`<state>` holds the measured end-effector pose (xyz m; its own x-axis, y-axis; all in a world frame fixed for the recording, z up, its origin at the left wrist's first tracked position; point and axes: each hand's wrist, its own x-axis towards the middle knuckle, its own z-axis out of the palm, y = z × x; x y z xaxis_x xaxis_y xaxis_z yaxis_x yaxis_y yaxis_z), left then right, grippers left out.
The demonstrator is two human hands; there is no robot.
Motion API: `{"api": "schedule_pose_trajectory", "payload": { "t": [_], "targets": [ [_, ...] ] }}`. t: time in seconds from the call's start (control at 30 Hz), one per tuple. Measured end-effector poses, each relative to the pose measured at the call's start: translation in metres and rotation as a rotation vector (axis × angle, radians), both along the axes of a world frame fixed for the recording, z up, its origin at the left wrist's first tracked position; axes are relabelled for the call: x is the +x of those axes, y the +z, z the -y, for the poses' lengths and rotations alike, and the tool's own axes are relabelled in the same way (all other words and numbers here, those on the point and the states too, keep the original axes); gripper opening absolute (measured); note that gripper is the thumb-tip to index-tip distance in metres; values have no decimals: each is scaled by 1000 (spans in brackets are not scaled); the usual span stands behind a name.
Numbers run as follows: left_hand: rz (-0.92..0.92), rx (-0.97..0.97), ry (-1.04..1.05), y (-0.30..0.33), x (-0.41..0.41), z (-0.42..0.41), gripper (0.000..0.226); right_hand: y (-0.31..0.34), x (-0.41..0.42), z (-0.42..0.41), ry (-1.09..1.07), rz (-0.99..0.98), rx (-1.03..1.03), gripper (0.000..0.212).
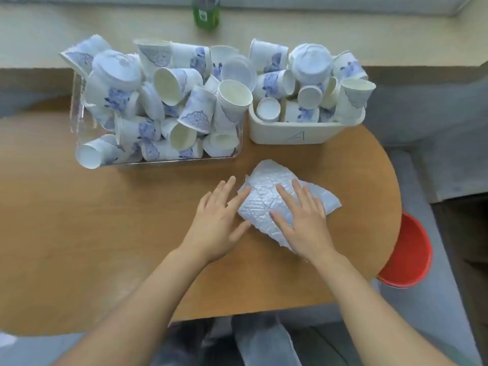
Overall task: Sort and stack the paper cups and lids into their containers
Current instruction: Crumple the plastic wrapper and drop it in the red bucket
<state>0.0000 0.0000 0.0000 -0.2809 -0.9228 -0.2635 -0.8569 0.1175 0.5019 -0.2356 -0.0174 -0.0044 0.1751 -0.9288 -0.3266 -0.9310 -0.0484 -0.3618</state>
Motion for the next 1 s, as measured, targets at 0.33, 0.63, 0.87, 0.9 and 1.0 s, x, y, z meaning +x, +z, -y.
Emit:
{"api": "schedule_pose_trajectory", "payload": {
  "t": [0.33,0.63,0.87,0.9,1.0],
  "targets": [
    [-58,-350,-112,-132,0,8,64,-115,-5,-4,23,84,-462,60],
    [-26,-264,-34,-113,6,-39,80,-130,17,-44,36,-82,-454,63],
    [-92,-343,209,-109,0,-119,73,-108,42,-98,7,4,-322,84],
    [-63,-348,221,-109,-2,-126,74,-103,45,-106,2,27,-301,83],
    [18,-355,227,-112,-4,-146,79,-89,53,-132,6,143,-222,59]
  ]
}}
